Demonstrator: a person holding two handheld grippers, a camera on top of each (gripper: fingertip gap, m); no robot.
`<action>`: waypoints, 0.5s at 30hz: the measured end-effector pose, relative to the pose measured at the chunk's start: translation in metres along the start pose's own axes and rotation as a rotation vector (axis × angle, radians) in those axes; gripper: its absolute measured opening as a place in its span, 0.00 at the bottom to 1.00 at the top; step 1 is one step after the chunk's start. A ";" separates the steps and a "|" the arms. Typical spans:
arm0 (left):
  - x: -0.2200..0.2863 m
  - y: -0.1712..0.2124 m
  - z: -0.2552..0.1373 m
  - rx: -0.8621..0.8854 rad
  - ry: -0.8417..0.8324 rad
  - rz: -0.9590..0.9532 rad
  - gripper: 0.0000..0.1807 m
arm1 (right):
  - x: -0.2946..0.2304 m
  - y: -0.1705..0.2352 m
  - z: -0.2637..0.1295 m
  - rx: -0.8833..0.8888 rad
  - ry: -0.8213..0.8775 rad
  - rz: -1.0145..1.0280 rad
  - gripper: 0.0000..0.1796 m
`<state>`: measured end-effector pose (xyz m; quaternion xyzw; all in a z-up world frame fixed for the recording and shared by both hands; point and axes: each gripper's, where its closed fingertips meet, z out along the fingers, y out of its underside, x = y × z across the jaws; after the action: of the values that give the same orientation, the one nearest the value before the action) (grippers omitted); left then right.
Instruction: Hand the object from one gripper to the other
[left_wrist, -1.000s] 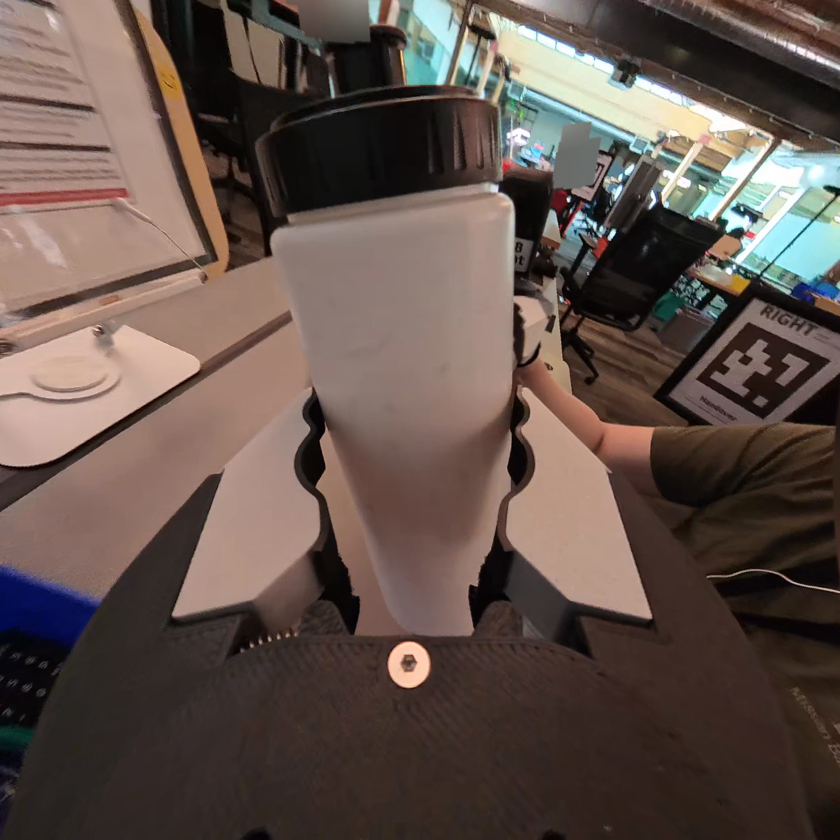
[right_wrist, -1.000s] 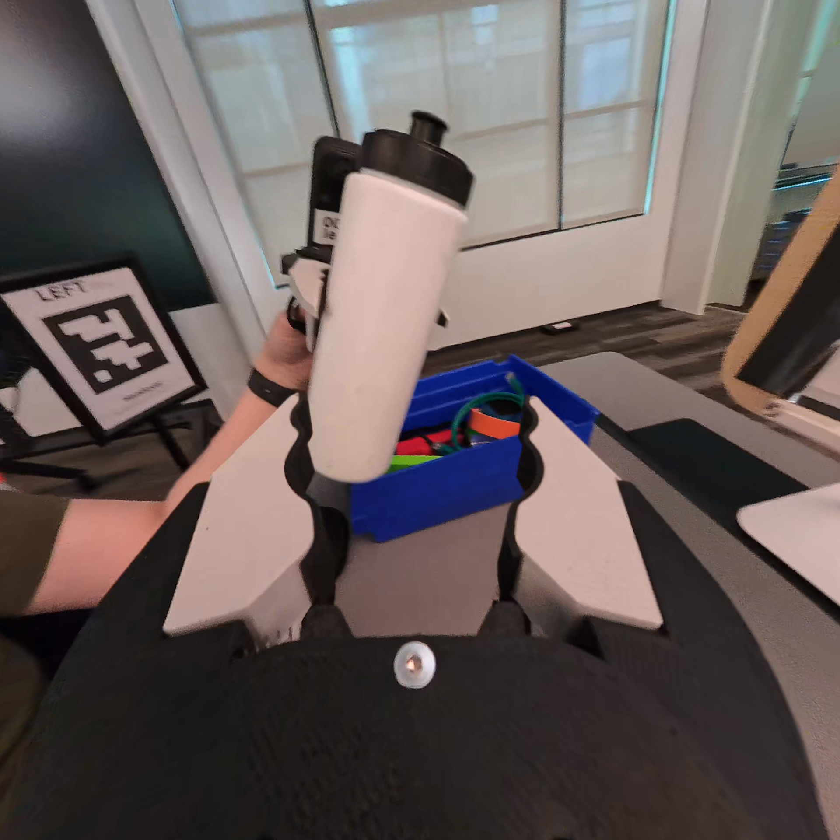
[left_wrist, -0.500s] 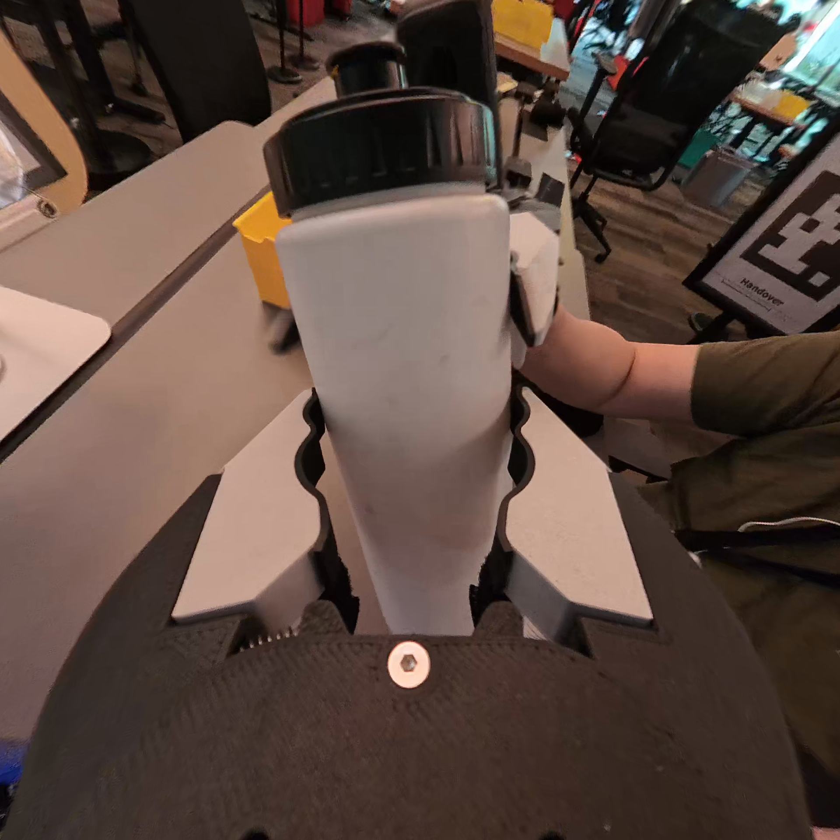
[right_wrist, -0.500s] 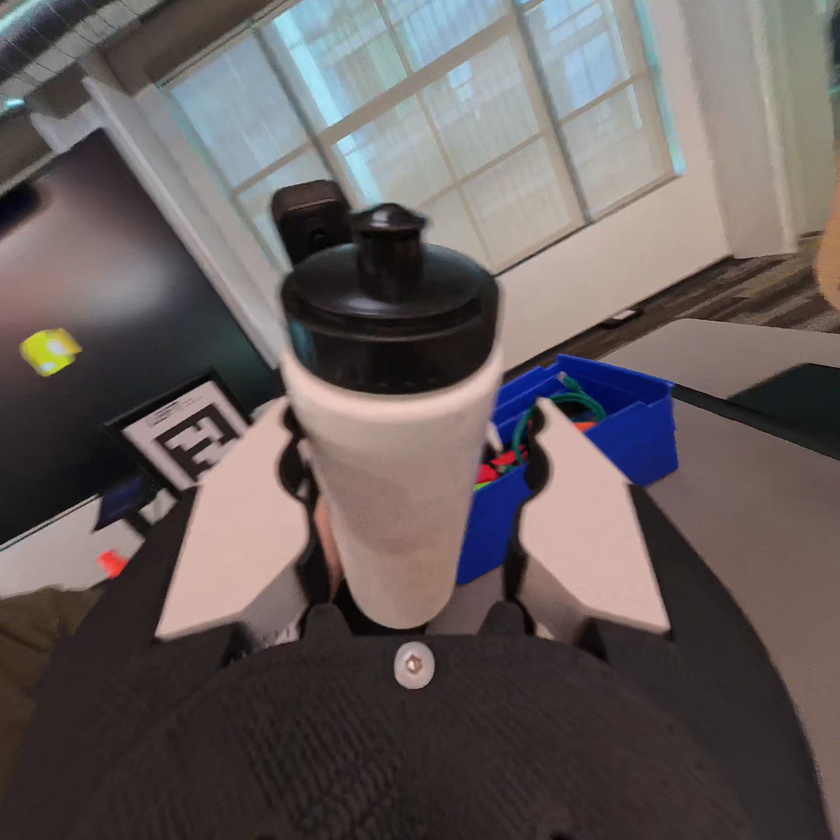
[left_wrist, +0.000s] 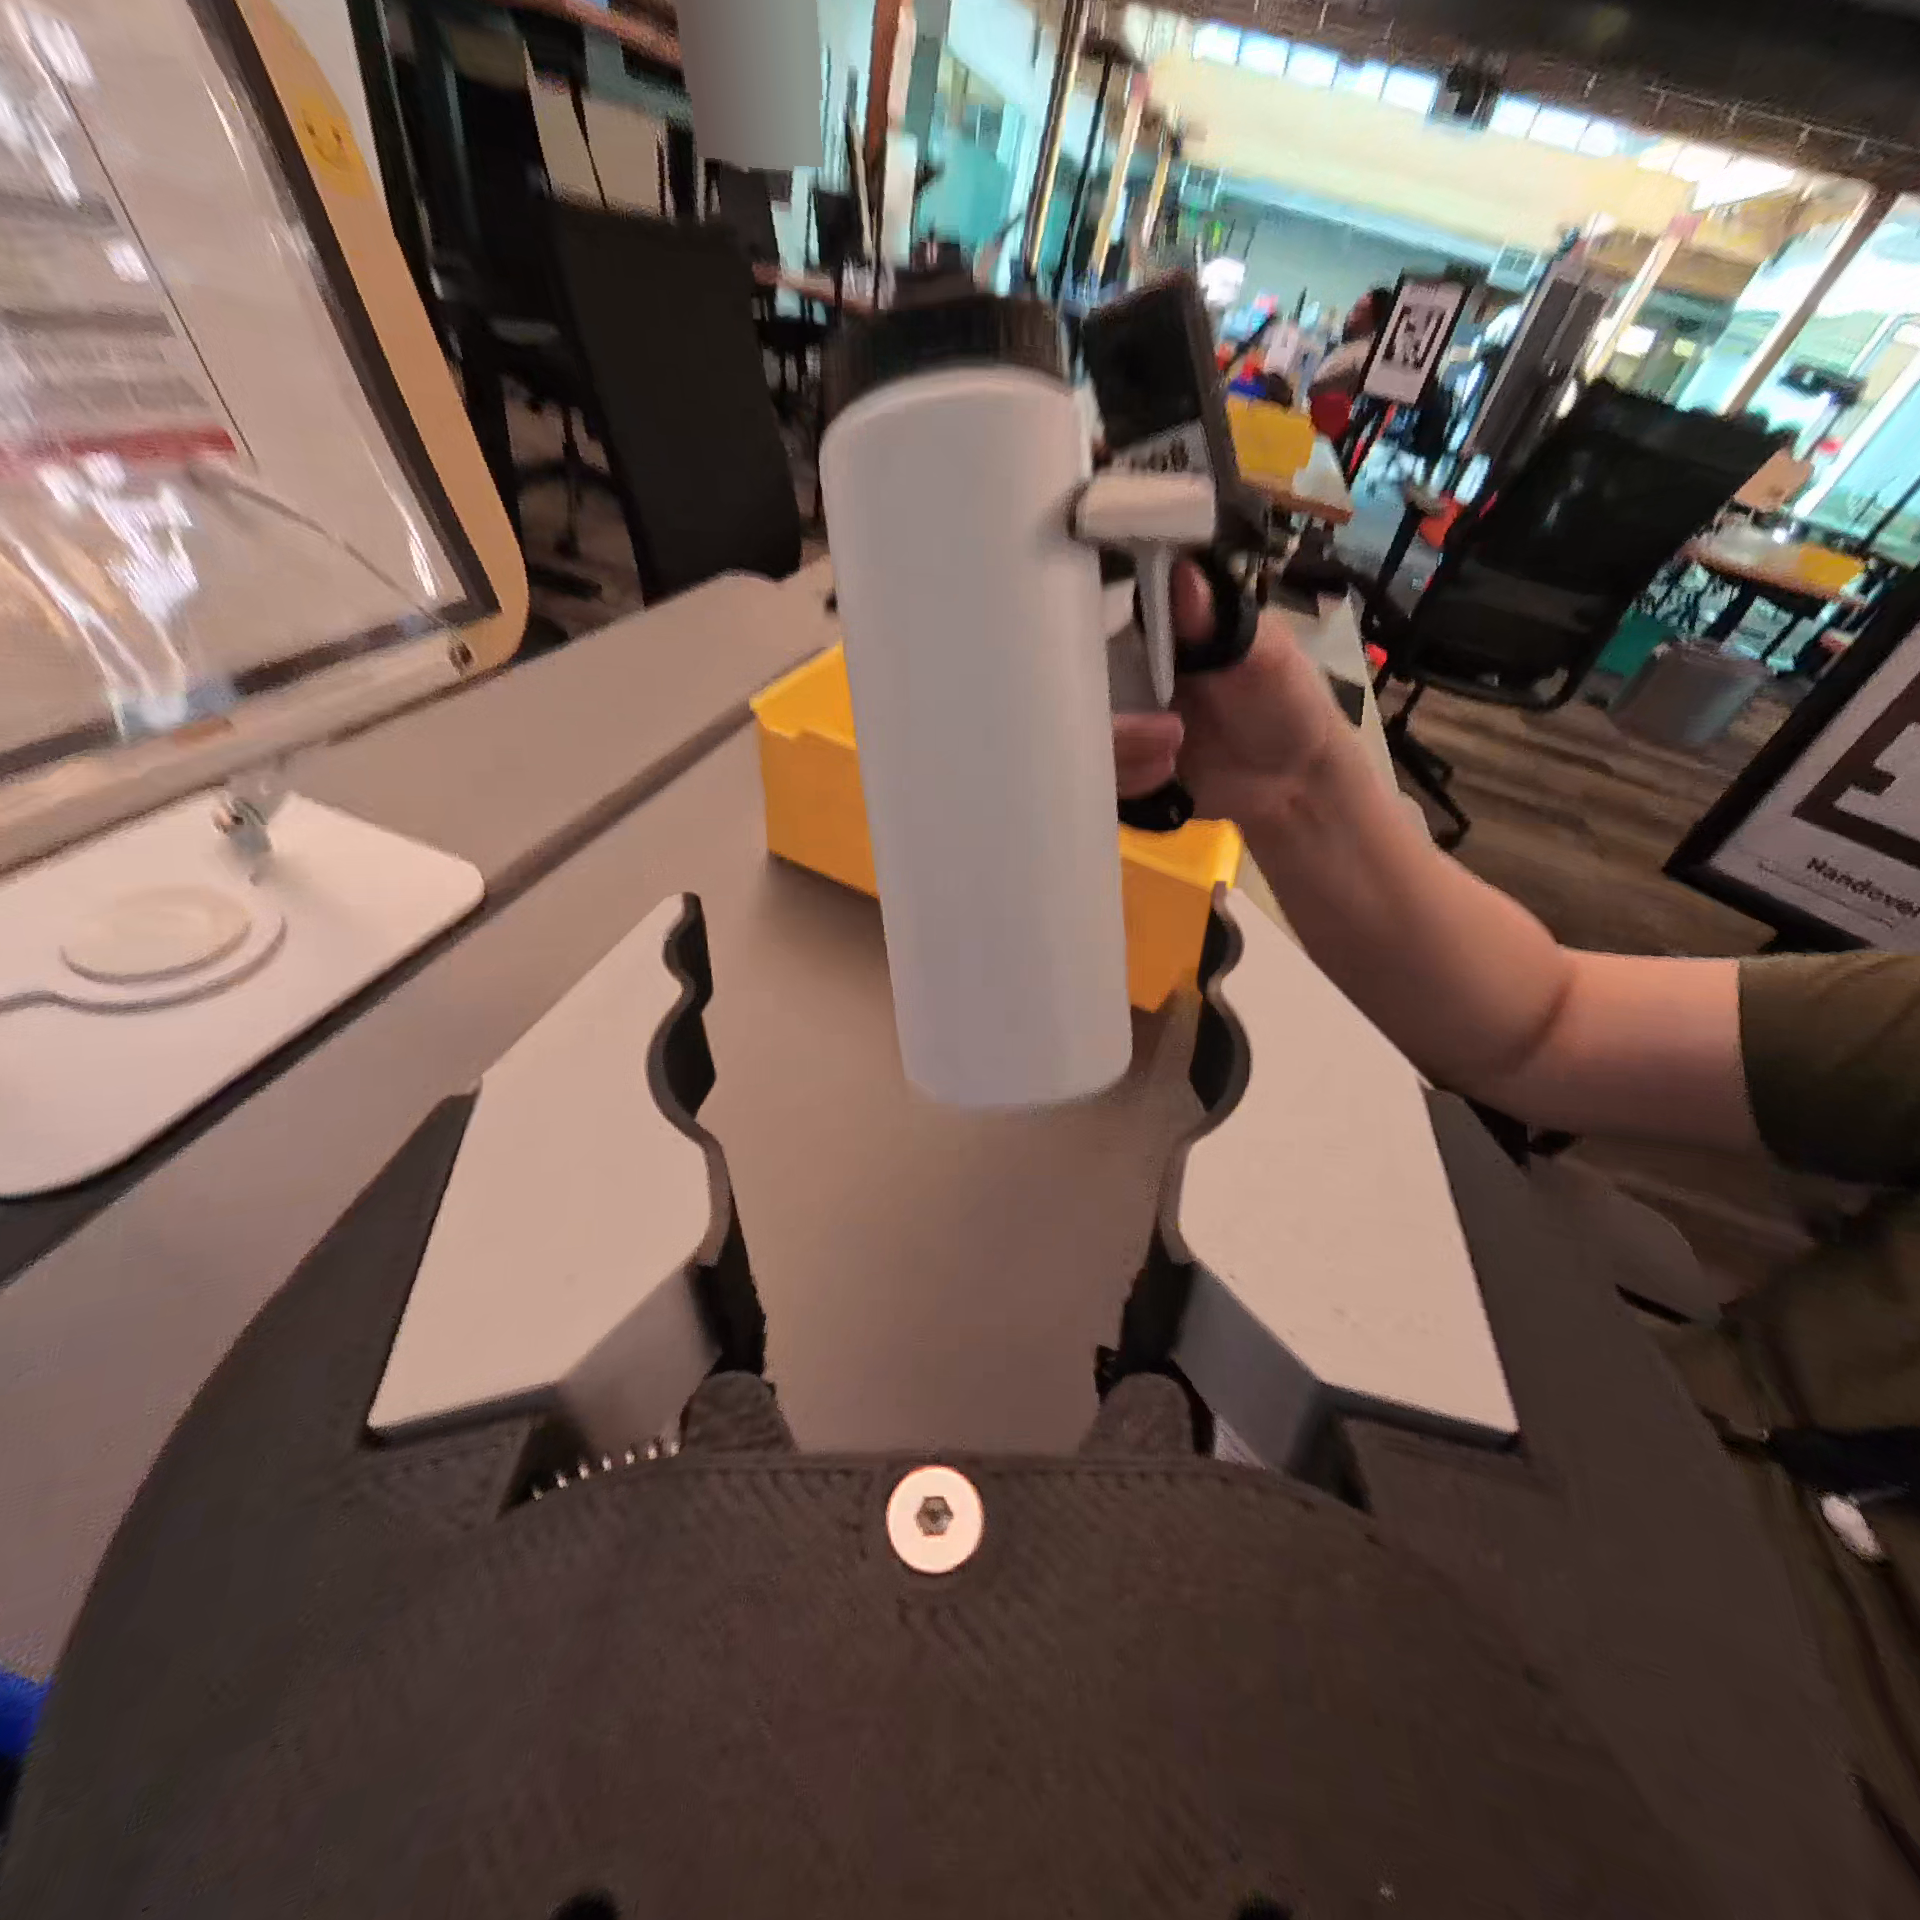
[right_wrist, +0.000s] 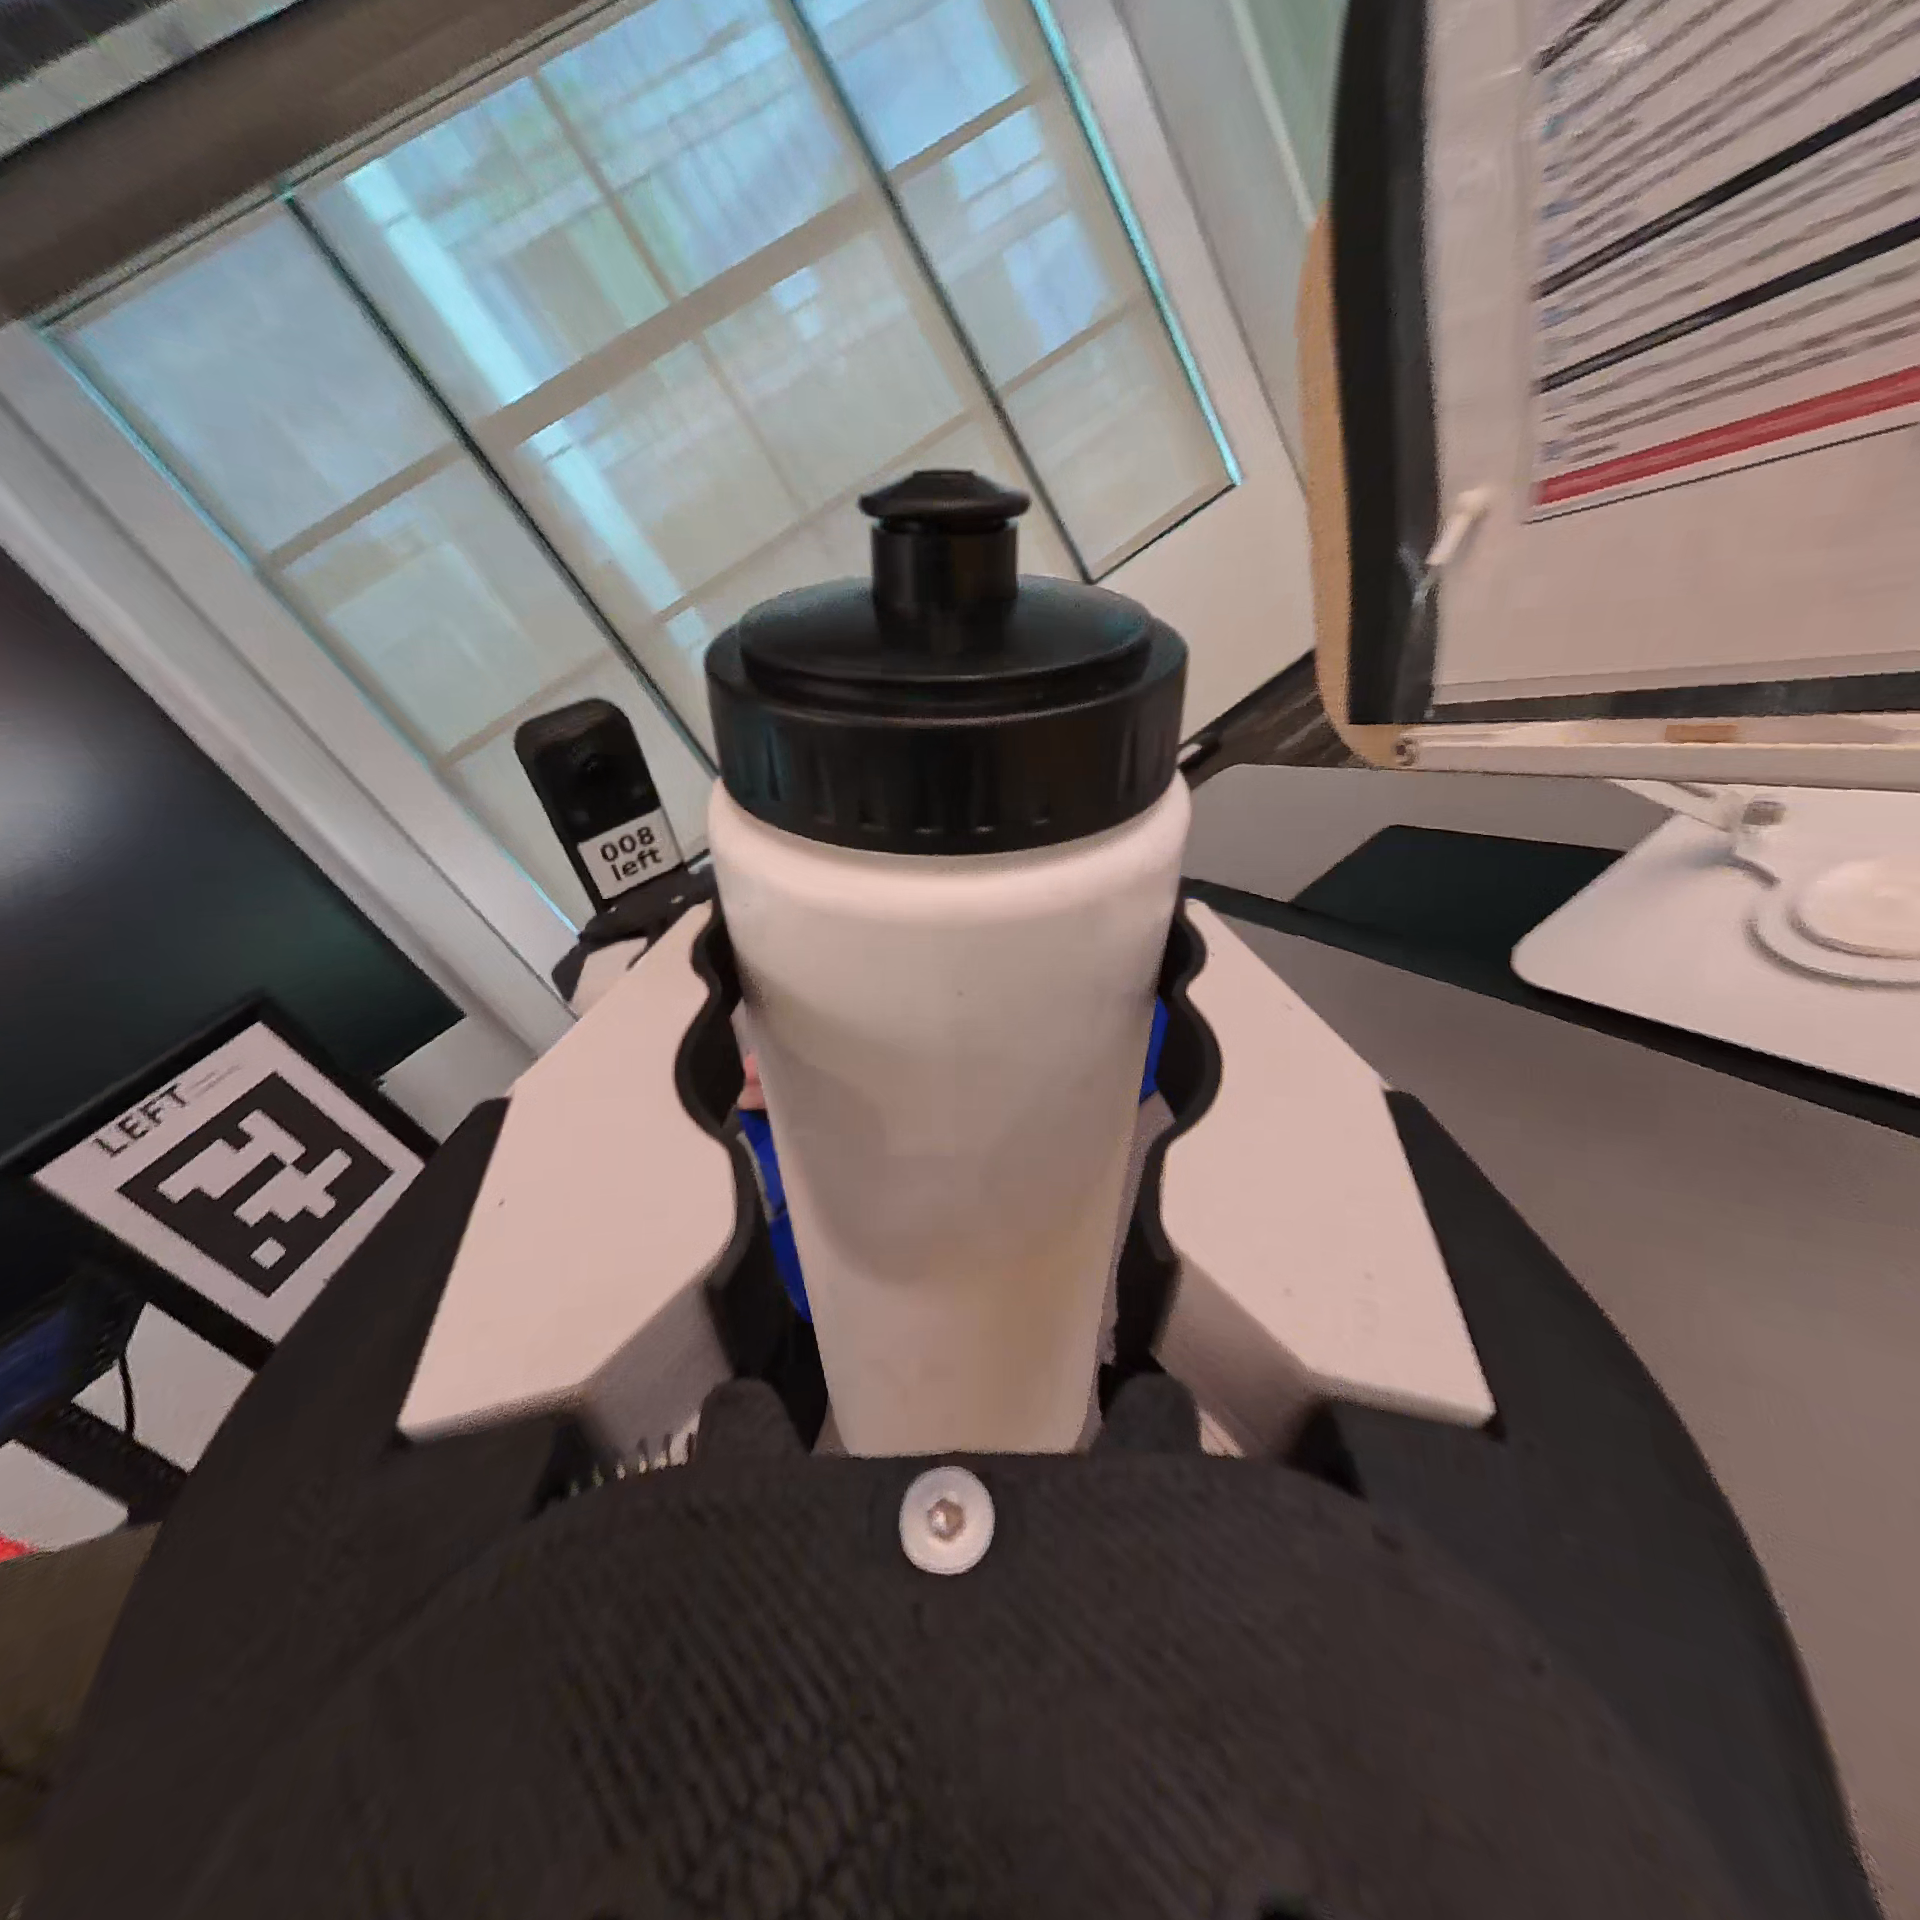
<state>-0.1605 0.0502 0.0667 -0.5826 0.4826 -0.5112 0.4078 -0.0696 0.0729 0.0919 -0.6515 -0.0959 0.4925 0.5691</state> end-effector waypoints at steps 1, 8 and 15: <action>-0.002 0.008 0.004 -0.045 -0.003 -0.015 0.54 | 0.005 -0.004 -0.005 0.010 0.007 0.013 0.45; 0.022 0.017 0.058 -0.035 0.116 -0.079 0.66 | -0.030 -0.007 -0.006 -0.027 -0.108 -0.048 0.45; 0.040 0.030 0.086 -0.095 0.139 -0.028 0.67 | -0.060 0.001 0.003 -0.058 -0.157 -0.117 0.45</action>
<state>-0.0790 0.0030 0.0329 -0.5712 0.5252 -0.5326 0.3379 -0.1015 0.0333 0.1233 -0.6204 -0.1925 0.5050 0.5684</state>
